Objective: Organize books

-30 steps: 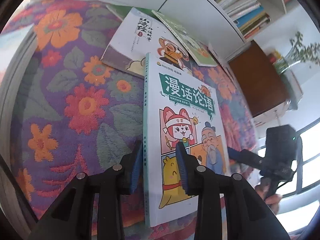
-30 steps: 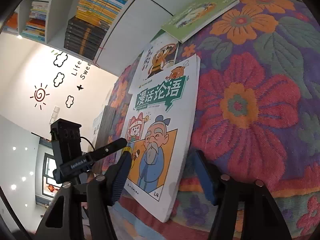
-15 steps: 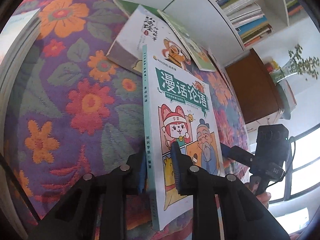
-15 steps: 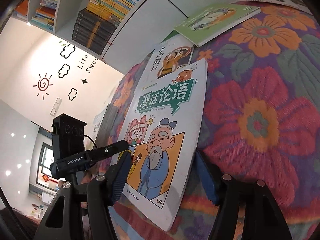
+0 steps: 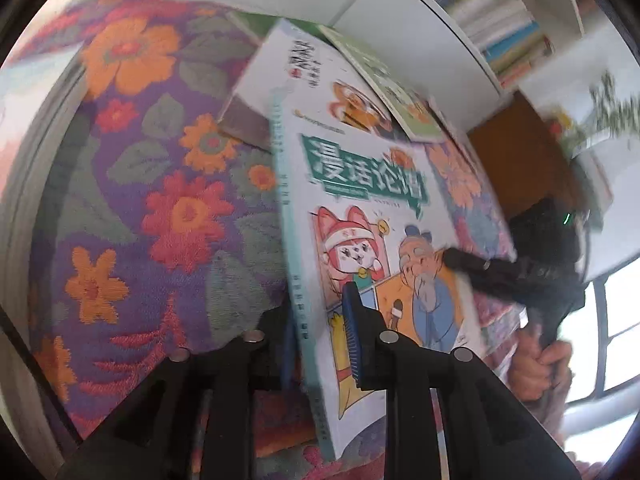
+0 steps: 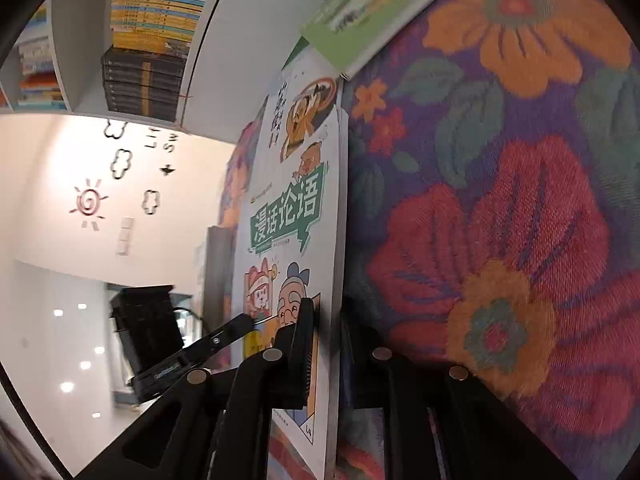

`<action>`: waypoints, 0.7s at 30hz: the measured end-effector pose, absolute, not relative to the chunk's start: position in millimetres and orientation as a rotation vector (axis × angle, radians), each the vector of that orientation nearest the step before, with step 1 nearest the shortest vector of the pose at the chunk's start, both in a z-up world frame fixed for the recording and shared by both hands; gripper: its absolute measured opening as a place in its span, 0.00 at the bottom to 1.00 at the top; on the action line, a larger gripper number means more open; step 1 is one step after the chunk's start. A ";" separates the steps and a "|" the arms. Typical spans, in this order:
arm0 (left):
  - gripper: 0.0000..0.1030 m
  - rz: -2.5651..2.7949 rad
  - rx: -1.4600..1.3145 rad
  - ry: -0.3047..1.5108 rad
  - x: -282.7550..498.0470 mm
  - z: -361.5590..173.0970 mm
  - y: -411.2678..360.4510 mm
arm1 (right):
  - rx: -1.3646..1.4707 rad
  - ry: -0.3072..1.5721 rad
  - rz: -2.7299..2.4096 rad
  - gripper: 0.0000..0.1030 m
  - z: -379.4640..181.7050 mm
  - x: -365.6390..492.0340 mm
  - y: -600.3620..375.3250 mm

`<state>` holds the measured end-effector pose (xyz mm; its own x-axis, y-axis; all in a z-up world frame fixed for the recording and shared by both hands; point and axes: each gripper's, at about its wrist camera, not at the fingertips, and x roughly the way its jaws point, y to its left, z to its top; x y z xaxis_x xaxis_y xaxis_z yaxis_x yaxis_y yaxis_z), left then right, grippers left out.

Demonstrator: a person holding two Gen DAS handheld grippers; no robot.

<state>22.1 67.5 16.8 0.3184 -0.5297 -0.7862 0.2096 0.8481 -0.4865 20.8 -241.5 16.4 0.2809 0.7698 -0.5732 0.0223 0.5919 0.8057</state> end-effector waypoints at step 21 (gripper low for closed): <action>0.20 -0.585 -0.164 1.120 -16.3 55.3 39.4 | 0.641 1.042 0.655 0.14 90.5 -35.2 -226.6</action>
<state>-16.3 39.4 55.3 0.3040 -0.5195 -0.7986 0.3589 0.8389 -0.4091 -35.2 -226.6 90.5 0.3567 0.7480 -0.5597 -0.1808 0.6430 0.7442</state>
